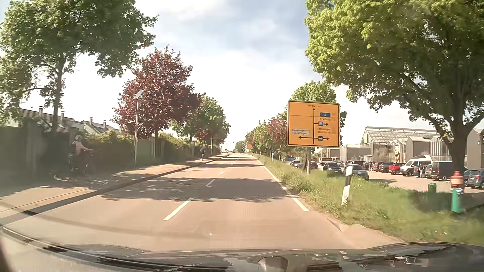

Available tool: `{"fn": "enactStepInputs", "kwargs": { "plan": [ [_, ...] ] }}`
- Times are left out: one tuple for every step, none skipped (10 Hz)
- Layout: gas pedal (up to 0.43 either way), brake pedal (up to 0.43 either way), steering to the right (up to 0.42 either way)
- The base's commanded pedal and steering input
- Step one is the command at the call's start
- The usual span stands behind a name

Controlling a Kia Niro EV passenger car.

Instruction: Follow the waypoints while adhering to traffic rules and regulations

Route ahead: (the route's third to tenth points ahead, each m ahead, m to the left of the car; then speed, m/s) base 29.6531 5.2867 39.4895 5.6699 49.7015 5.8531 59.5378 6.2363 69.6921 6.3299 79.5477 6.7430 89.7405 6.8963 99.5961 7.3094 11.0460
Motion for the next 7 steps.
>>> {"fn": "enactStepInputs", "kwargs": {
  "plan": [
    [0.130, 0.000, -0.006],
    [0.130, 0.000, -0.004],
    [0.130, 0.000, -0.004],
    [0.130, 0.000, -0.004],
    [0.130, 0.000, -0.003],
    [0.130, 0.000, -0.003],
    [0.130, 0.000, -0.002]
  ]
}}
